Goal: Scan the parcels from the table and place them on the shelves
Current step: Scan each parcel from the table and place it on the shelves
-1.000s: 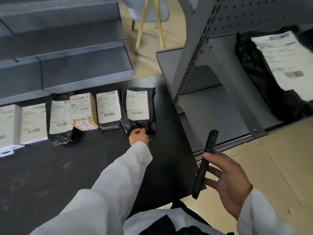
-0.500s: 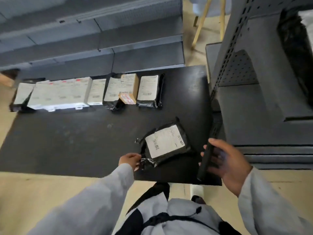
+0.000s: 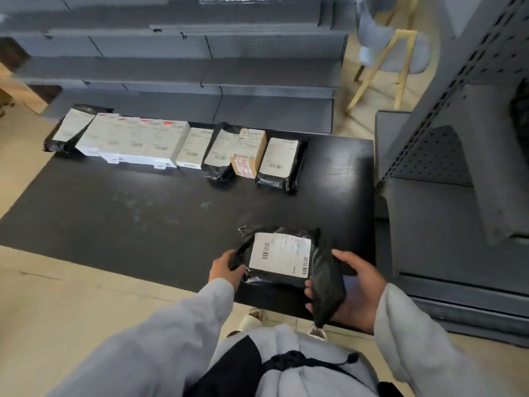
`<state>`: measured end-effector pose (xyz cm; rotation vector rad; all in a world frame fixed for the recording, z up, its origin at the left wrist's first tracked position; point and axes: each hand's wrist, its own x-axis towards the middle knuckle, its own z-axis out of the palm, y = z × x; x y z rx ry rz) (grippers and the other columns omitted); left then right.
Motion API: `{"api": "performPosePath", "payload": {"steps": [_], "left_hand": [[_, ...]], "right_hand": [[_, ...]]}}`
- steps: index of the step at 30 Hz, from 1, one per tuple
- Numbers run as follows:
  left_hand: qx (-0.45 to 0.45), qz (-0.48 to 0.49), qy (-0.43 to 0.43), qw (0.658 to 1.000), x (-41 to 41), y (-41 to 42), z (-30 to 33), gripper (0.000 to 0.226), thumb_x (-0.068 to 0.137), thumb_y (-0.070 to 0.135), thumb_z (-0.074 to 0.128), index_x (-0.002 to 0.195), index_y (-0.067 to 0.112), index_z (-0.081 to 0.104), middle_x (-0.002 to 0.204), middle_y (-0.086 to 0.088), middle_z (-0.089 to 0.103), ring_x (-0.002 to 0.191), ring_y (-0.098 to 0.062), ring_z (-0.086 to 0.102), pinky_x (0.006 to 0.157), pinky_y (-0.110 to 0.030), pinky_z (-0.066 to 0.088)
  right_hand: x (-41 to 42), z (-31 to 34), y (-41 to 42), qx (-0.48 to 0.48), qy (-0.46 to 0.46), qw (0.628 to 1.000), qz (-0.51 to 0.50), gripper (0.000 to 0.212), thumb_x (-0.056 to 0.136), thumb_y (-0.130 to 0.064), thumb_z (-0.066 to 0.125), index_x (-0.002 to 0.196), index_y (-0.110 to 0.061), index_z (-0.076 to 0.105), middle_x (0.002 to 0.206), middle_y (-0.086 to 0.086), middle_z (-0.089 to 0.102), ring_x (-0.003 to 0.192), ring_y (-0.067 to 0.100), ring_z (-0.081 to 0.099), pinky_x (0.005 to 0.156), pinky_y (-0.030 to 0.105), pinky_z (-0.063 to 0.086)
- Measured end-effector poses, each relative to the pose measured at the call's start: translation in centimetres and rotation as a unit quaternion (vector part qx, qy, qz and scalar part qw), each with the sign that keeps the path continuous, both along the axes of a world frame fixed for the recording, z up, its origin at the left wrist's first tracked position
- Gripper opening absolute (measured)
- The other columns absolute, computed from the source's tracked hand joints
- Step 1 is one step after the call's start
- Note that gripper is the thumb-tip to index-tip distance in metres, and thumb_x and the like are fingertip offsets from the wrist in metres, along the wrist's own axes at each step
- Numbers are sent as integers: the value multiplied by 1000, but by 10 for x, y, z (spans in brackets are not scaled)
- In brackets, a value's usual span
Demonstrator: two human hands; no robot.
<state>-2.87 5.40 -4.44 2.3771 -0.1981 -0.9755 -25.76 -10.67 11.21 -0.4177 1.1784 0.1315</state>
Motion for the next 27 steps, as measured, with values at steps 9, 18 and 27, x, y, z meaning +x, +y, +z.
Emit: {"api": "performPosePath", "payload": {"steps": [9, 18, 27], "left_hand": [[166, -161, -66, 971, 59, -5, -13, 62, 96, 44, 49, 148, 55, 17, 165, 9, -3, 152, -22, -7, 117, -62, 10], [215, -325, -112, 914, 87, 4, -40, 87, 80, 87, 27, 127, 57, -39, 155, -1, -40, 143, -39, -32, 109, -75, -4], [219, -351, -125, 902, 90, 3, -32, 94, 76, 90, 25, 132, 49, -39, 156, -9, -38, 143, -44, -29, 112, -73, 0]], "right_hand": [[91, -14, 41, -14, 73, 995, 64, 82, 69, -43, 78, 128, 10, 56, 106, 25, 65, 98, 40, 65, 95, 56, 53], [116, -31, 68, 5, 137, 989, 50, 105, 47, -48, 85, 133, 1, 53, 120, 26, 68, 105, 43, 69, 97, 59, 51], [135, -38, 100, 26, 145, 989, 8, 76, 71, -46, 76, 130, -3, 56, 120, 26, 67, 108, 43, 66, 94, 57, 53]]}}
